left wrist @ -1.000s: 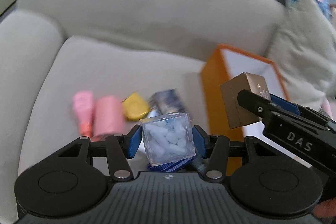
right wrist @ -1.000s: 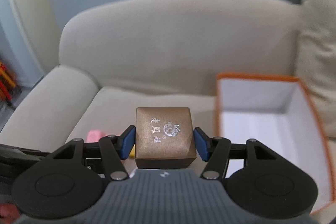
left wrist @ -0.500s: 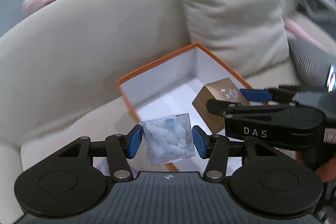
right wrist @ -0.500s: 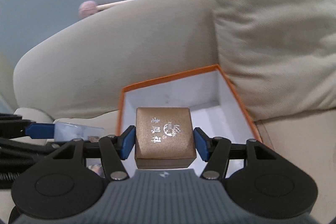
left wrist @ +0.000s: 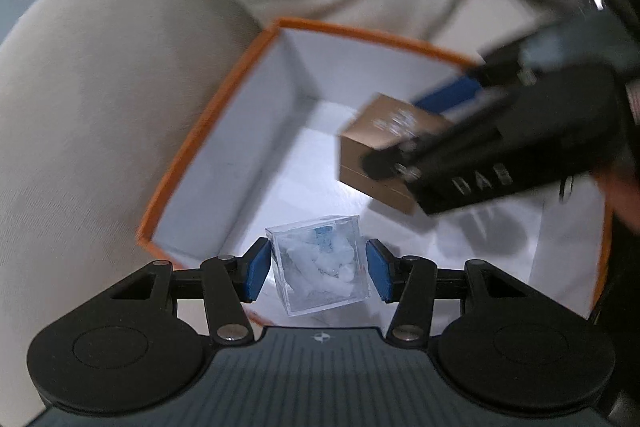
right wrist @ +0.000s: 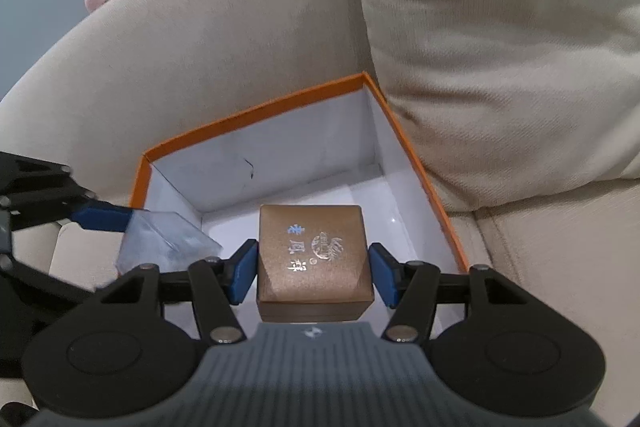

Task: Organize rigid objects
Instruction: 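Lower and release the clear cube in the orange box while right tool releases gold box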

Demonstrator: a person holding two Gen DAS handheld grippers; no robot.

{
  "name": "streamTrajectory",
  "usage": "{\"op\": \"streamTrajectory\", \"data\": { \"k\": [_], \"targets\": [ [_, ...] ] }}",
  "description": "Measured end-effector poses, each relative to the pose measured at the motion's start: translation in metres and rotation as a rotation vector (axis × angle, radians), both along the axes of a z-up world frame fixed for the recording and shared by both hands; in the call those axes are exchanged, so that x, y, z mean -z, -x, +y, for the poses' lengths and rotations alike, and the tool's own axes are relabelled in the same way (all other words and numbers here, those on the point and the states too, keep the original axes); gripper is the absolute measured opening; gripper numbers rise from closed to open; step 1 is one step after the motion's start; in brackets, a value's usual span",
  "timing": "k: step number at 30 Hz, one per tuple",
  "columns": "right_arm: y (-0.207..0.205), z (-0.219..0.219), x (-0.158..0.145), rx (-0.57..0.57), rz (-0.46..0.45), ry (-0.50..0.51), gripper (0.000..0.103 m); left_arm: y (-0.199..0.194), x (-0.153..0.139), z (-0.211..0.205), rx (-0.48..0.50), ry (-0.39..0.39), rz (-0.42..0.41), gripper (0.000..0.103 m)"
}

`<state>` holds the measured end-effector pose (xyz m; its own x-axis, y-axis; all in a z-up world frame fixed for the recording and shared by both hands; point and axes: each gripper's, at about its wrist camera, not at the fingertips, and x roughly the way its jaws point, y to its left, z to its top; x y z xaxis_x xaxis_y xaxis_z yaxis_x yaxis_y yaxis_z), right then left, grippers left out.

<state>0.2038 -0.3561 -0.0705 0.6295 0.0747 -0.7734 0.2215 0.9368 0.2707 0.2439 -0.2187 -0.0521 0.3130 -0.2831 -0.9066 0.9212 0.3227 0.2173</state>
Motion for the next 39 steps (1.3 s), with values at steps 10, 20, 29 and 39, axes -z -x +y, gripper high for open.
{"op": "streamTrajectory", "data": {
  "k": [10,20,29,39],
  "targets": [
    [-0.032,0.003,0.031,0.009,0.054,-0.067,0.061,-0.018,0.044,-0.016,0.161,-0.165,-0.013,0.059],
    [-0.055,0.008,0.049,-0.009,0.079,-0.081,0.061,-0.024,0.062,-0.026,0.211,-0.233,-0.111,0.063],
    [-0.065,0.01,0.055,-0.024,0.074,-0.089,0.061,-0.007,0.068,-0.012,0.144,-0.237,-0.228,0.072],
    [-0.072,0.021,0.059,-0.035,0.066,-0.088,0.061,0.017,0.04,0.013,-0.008,-0.074,-0.228,0.068]
  ]
}}
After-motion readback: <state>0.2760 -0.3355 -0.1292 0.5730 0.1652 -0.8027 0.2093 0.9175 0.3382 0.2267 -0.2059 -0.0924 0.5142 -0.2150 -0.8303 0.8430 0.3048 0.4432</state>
